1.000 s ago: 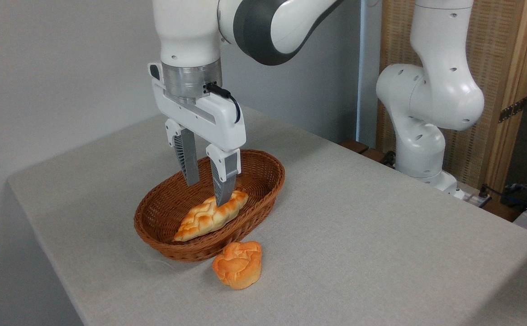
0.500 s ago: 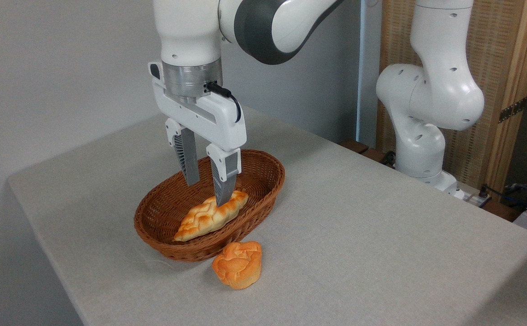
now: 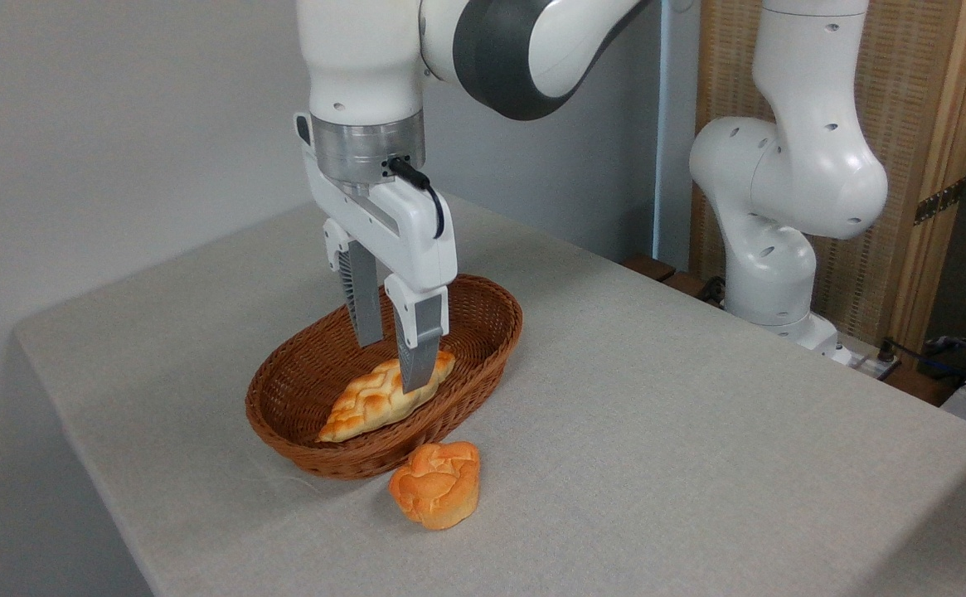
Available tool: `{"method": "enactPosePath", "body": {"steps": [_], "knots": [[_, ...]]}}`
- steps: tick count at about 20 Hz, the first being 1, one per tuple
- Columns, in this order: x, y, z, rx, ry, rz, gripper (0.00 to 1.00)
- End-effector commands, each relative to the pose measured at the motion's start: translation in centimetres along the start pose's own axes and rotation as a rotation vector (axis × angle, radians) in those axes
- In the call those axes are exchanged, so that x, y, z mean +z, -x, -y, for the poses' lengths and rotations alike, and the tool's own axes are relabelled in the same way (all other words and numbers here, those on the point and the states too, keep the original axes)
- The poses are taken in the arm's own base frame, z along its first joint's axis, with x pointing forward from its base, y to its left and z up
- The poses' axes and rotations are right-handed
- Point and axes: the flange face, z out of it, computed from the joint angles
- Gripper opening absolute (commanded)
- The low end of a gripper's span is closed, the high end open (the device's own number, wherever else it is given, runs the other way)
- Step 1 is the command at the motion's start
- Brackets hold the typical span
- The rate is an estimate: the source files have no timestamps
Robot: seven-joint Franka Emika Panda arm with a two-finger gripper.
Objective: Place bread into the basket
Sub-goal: 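Move the open gripper past the basket rim down over the orange bun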
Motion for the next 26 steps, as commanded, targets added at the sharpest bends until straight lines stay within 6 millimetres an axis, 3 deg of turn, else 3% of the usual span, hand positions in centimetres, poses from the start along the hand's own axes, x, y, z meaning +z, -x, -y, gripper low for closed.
{"method": "enactPosePath", "body": {"steps": [1,13,21,26], "knots": [[0.2,1.3,0.5,0.15,0.017,0.013,1.0],[1.6,2.2,1.8,0.604,0.042,0.021,1.0],[2.0,3.3,2.8,0.793,0.045,0.018,1.0],[2.6,4.0,3.6,0.957,0.034,0.122,1.0]]}}
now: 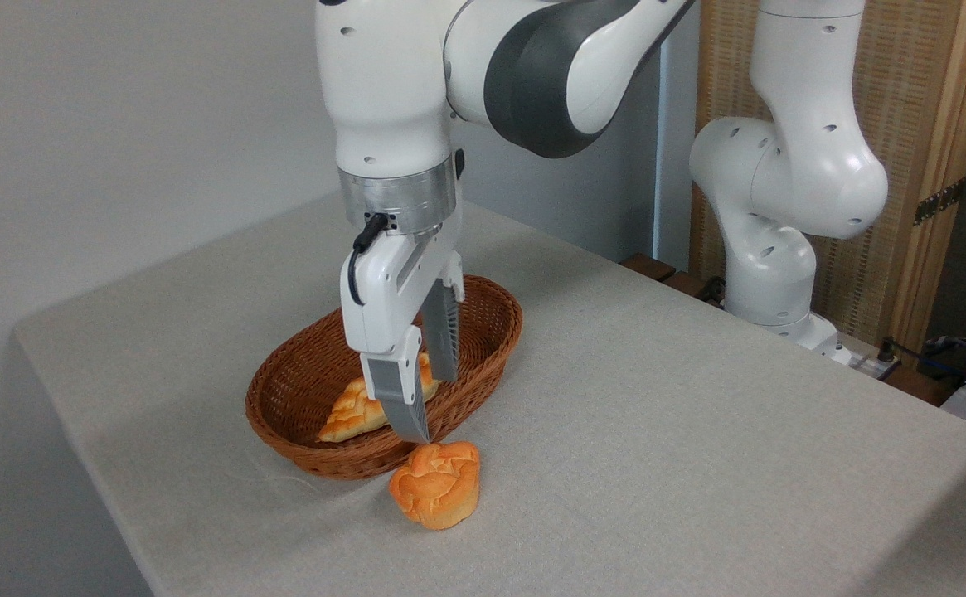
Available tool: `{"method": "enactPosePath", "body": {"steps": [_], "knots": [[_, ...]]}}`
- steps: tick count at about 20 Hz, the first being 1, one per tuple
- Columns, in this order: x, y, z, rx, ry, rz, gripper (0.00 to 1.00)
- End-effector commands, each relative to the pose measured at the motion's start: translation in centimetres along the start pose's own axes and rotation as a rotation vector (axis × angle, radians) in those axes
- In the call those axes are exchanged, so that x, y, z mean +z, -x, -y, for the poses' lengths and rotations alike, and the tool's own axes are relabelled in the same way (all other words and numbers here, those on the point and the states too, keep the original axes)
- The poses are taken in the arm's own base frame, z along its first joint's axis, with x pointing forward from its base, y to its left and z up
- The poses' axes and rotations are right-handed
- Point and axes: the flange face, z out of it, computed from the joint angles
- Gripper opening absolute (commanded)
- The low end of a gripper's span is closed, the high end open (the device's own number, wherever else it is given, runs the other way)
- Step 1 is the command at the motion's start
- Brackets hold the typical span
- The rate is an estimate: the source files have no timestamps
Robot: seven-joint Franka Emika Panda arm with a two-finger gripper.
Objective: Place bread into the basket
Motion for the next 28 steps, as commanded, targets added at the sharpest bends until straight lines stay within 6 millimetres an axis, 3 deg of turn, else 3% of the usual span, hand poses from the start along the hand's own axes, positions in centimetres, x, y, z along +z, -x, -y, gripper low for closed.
{"method": "enactPosePath", "body": {"steps": [1,9,28], "knots": [[0.5,0.9,-0.1,0.125,0.026,0.056,1.0],[3.4,1.4,1.1,0.299,0.007,0.071,1.0],[7.0,1.9,1.8,0.362,0.071,0.09,1.0]]}}
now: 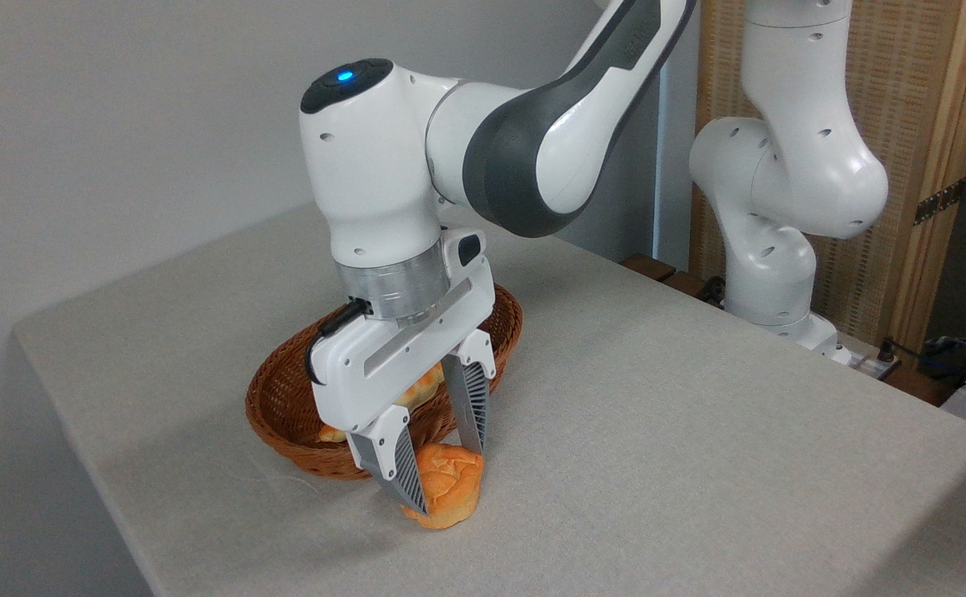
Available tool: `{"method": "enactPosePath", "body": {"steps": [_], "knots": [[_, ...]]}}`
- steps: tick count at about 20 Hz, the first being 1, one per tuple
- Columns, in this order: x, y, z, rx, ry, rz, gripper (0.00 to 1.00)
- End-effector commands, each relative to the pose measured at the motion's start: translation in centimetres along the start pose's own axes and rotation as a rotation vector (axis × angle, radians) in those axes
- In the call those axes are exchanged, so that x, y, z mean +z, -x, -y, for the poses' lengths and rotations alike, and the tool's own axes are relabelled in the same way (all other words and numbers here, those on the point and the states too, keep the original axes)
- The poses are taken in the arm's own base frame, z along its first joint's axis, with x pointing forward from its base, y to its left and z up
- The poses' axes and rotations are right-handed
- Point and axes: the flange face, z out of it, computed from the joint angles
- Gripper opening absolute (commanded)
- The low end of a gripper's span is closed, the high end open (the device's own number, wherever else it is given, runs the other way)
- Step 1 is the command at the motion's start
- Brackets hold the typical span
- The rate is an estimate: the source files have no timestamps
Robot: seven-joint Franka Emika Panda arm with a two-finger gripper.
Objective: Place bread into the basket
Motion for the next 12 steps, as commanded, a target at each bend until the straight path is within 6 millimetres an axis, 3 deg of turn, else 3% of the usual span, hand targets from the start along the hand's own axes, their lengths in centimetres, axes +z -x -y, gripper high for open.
{"method": "enactPosePath", "body": {"steps": [1,9,10,12], "knots": [[0.72,0.42,-0.01,0.023,0.007,0.019,1.0],[1.51,0.32,0.07,0.025,0.024,0.011,1.0],[1.6,0.32,0.09,0.025,0.025,0.01,0.98],[1.6,0.32,0.09,0.025,0.025,0.01,0.83]]}}
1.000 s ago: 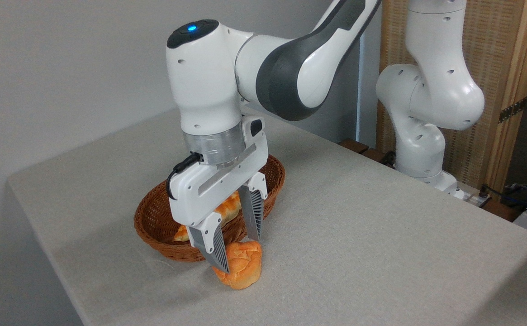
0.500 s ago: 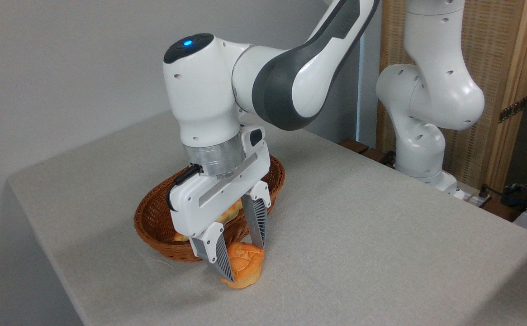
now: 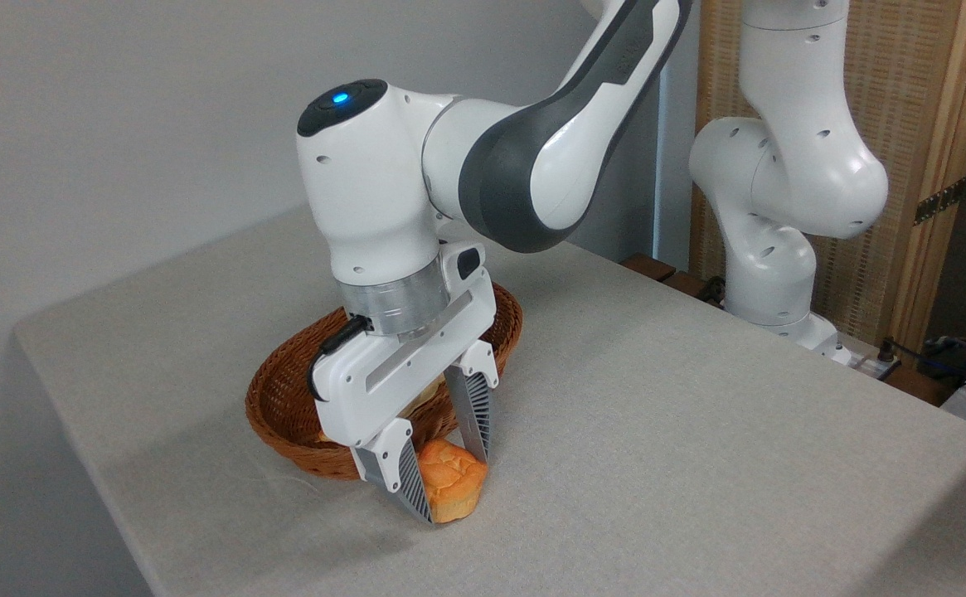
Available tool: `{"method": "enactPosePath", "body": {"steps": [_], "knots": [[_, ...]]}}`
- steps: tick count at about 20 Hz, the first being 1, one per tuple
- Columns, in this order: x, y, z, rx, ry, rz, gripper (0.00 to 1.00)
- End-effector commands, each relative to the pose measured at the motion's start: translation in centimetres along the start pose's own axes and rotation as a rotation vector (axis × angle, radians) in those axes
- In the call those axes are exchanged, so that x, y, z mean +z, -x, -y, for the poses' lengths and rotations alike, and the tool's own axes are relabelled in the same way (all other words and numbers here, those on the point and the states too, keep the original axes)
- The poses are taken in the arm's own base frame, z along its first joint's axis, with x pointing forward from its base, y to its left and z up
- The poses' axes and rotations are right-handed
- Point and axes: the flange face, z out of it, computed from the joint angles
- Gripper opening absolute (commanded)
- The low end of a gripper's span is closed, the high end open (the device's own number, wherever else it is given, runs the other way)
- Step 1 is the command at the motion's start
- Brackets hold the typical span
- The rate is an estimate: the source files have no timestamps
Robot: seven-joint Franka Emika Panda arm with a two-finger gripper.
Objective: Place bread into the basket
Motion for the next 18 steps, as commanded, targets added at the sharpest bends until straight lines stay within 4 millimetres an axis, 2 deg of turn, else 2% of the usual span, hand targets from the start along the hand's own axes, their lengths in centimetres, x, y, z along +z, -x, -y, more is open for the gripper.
{"method": "enactPosePath", "body": {"steps": [1,2,3,5,13,17,18], "knots": [[0.3,0.3,-0.1,0.022,0.002,0.017,0.69],[0.3,0.3,-0.1,0.022,0.002,0.017,0.62],[0.3,0.3,-0.1,0.022,0.003,0.018,0.5],[0.3,0.3,-0.2,0.02,0.005,0.016,0.43],[0.2,0.3,-0.3,0.02,0.009,0.013,0.43],[-0.1,1.2,-1.1,0.0,0.019,0.009,0.42],[-0.2,1.2,-1.2,-0.003,0.021,0.007,0.38]]}}
